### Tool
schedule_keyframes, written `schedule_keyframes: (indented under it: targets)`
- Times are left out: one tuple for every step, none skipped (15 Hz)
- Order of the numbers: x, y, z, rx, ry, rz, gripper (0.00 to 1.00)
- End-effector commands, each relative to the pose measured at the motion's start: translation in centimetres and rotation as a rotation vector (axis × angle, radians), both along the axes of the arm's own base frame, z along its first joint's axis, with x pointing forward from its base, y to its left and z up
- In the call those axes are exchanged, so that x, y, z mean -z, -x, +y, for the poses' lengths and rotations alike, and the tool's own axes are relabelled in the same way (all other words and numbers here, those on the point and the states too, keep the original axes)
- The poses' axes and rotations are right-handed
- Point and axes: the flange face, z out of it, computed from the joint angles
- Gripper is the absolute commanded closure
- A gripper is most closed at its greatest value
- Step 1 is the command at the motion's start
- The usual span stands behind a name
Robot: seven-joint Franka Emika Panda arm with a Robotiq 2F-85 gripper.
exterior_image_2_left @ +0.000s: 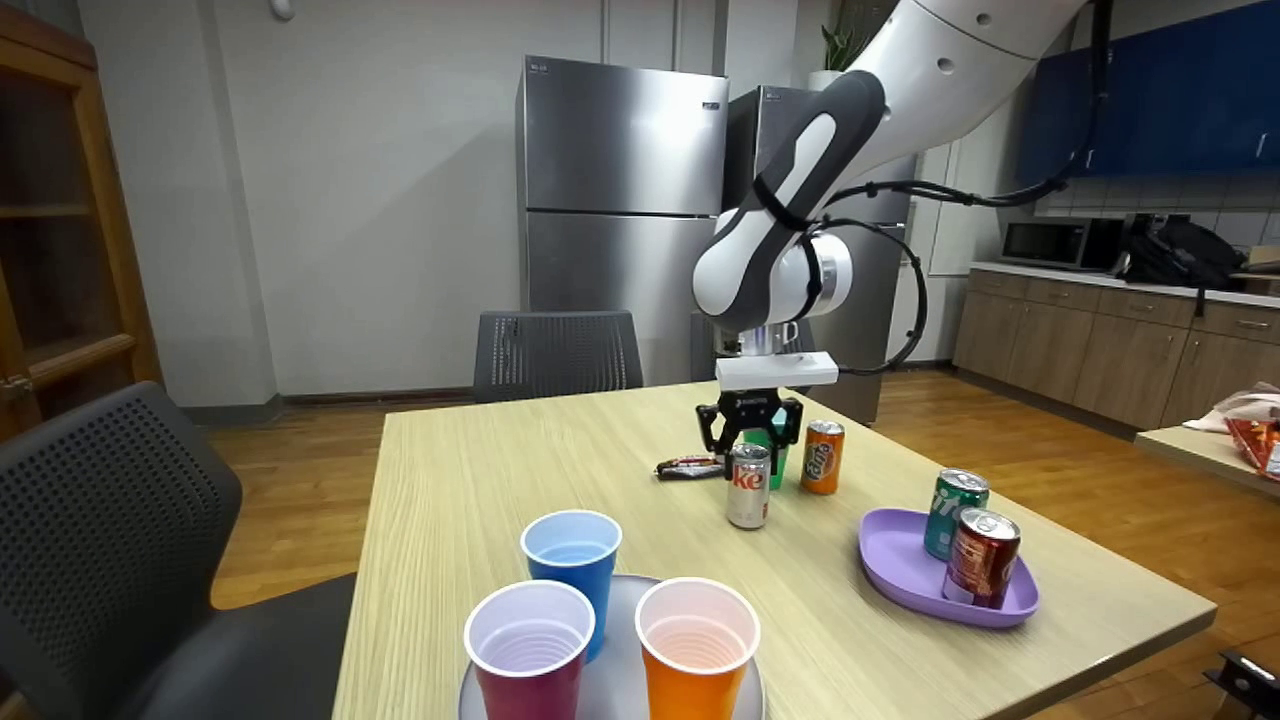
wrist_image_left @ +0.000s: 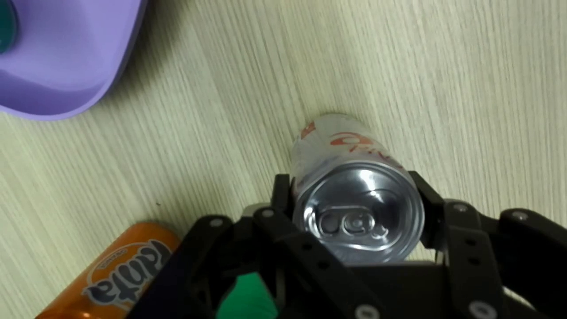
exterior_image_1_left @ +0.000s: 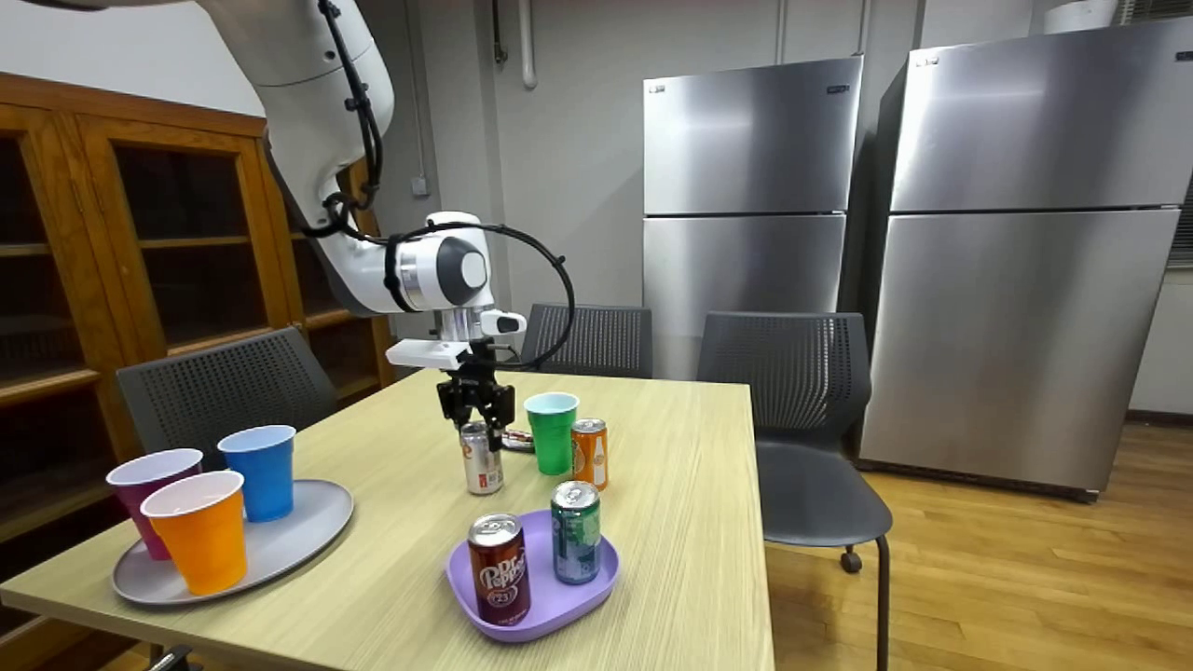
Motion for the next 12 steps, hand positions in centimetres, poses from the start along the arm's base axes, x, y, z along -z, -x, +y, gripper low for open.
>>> schedule_keyframes:
  targets:
    - [-2.3,1.3,-0.6,-0.056,-0.009,-0.006,0.61]
    - [-2.6,1.7,-0.7,-0.070,-0.008,-0.004,0.61]
    - [-3.1,2.1,-0.9,-0.084,-0.013,-0.003,0.61]
    - [-3.5,2.5,-1.1,-0.098,-0.015,-0.003,0.61]
    - [-4.1,3.0,-1.3,-0.117,-0.020,-0.003,0.61]
    - [-4.5,3.5,-1.5,-0.133,-0.020,-0.006,0.61]
    - [-5.0,4.2,-1.8,-0.153,-0.024,-0.005,0.61]
    - [-5.3,4.8,-2.1,-0.165,-0.029,-0.005,0.61]
    - [-5.7,5.3,-2.4,-0.176,-0.032,-0.005,0.61]
    - [-6.0,5.9,-2.8,-0.184,-0.035,-0.005,0.61]
    - [-6.2,6.4,-3.2,-0.194,-0.039,-0.006,0.61]
    - [-6.3,7.1,-3.6,-0.204,-0.040,-0.008,0.61]
